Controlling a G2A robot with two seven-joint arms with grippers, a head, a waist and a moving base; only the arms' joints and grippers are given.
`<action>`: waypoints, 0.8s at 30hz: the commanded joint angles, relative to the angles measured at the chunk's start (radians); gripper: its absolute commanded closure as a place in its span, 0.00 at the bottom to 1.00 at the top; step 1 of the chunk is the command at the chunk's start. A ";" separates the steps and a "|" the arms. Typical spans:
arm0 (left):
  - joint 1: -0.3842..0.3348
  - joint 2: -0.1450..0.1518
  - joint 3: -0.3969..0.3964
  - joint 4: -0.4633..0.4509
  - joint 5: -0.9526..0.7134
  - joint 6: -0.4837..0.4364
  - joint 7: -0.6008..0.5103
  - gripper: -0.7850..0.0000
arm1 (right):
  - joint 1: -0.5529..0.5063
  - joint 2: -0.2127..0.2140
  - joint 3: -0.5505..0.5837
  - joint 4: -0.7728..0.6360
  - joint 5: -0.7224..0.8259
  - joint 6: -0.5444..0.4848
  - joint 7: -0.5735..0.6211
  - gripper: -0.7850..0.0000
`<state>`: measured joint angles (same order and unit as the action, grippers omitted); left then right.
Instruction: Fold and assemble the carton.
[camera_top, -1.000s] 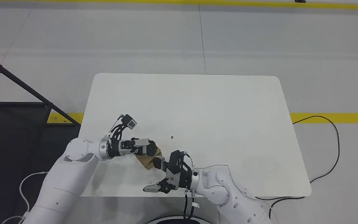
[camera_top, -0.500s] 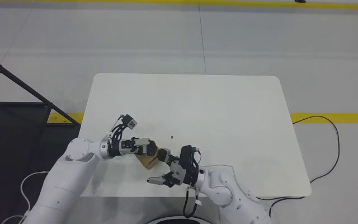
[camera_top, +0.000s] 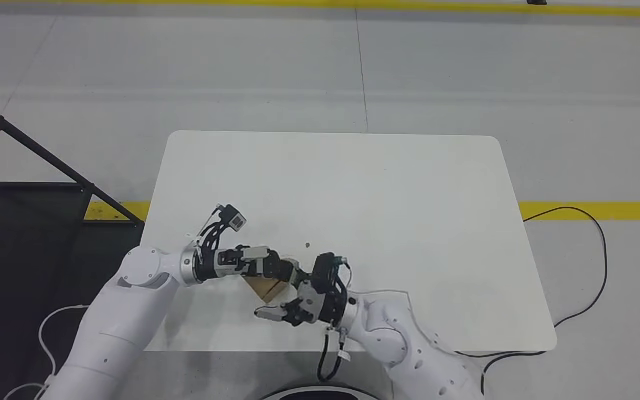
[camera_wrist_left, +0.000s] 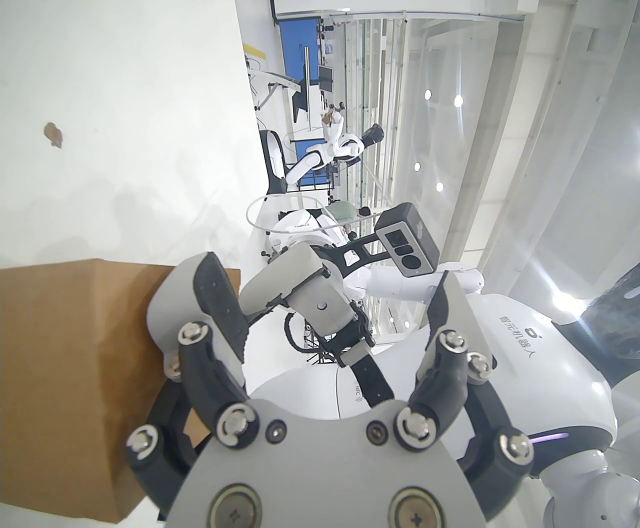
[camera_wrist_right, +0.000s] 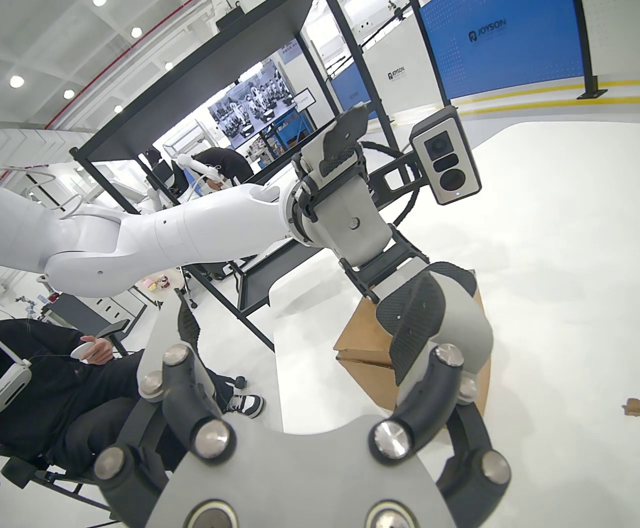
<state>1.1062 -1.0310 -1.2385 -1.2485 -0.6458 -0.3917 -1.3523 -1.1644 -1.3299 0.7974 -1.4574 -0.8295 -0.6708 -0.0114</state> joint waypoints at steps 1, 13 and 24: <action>-0.001 0.000 0.001 0.000 0.001 0.001 0.000 0.00 | 0.000 -0.003 0.001 0.005 0.001 0.007 -0.022 0.00; -0.002 -0.001 0.002 0.003 -0.001 0.001 -0.002 0.00 | 0.000 -0.012 0.009 0.022 -0.005 0.012 -0.077 0.00; -0.003 -0.002 0.004 0.007 -0.003 -0.001 -0.002 0.00 | 0.010 -0.019 0.004 0.040 0.013 0.024 -0.020 0.00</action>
<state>1.1030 -1.0326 -1.2349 -1.2414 -0.6491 -0.3930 -1.3541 -1.1544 -1.3487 0.8009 -1.4187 -0.8177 -0.6488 -0.0358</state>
